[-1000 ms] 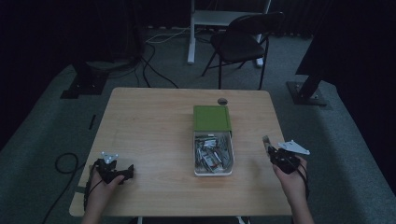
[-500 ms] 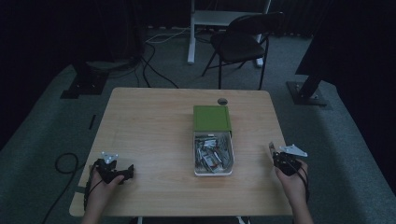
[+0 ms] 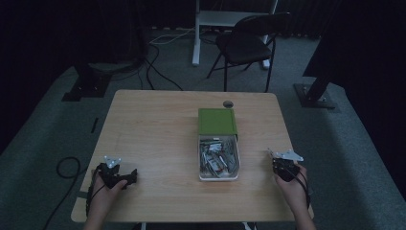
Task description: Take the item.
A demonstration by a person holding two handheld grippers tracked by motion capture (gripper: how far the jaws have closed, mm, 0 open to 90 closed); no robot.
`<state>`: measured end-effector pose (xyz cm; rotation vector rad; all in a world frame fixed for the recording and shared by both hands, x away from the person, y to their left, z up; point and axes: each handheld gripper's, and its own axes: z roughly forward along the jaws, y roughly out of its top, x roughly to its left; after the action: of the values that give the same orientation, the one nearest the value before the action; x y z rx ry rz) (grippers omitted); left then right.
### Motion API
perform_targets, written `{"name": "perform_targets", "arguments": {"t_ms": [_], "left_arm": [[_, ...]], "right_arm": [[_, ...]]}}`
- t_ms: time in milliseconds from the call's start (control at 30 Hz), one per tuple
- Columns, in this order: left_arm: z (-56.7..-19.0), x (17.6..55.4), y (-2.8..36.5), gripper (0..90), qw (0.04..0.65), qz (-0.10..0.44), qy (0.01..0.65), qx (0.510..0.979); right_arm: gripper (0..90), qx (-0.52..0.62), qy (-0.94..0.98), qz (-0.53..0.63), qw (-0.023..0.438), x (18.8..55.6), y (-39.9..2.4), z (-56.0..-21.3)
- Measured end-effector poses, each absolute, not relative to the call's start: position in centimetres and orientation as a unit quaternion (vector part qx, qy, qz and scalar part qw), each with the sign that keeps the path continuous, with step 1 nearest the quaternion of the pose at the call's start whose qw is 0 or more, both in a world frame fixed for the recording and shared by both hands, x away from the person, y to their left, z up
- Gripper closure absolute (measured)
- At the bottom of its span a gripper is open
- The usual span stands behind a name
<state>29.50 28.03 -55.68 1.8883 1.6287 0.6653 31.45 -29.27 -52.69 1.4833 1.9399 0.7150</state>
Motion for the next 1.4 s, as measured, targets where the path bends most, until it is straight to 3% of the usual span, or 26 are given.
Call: {"name": "perform_targets", "arguments": {"t_ms": [333,833,933,1100,1133,1233,1400], "left_arm": [[-55.7,29.5,28.0,2.1,0.277,0.248,0.606,0.703],[-55.7,29.5,28.0,2.1,0.277,0.248,0.606,0.703],[-55.7,29.5,28.0,2.1,0.277,0.248,0.606,0.703],[-55.7,29.5,28.0,2.1,0.277,0.248,0.606,0.703],[-55.7,29.5,28.0,2.1,0.277,0.248,0.606,0.703],[-55.7,29.5,28.0,2.1,0.277,0.248,0.606,0.703],[-55.7,29.5,28.0,2.1,0.277,0.248,0.606,0.703]], "right_arm": [[85.6,0.551,0.747,0.266,0.262,31.6,-28.1,-54.2],[56.7,0.525,0.764,0.307,0.216,30.6,-27.8,-53.8],[58.9,0.515,0.769,0.314,0.211,30.3,-27.5,-53.8],[51.5,0.486,0.783,0.325,0.212,30.0,-27.1,-53.8],[45.7,0.474,0.788,0.327,0.218,29.9,-26.9,-53.7],[47.4,0.465,0.787,0.352,0.202,29.8,-26.7,-53.6],[33.9,0.437,0.799,0.376,0.171,29.8,-26.3,-53.6]]}}
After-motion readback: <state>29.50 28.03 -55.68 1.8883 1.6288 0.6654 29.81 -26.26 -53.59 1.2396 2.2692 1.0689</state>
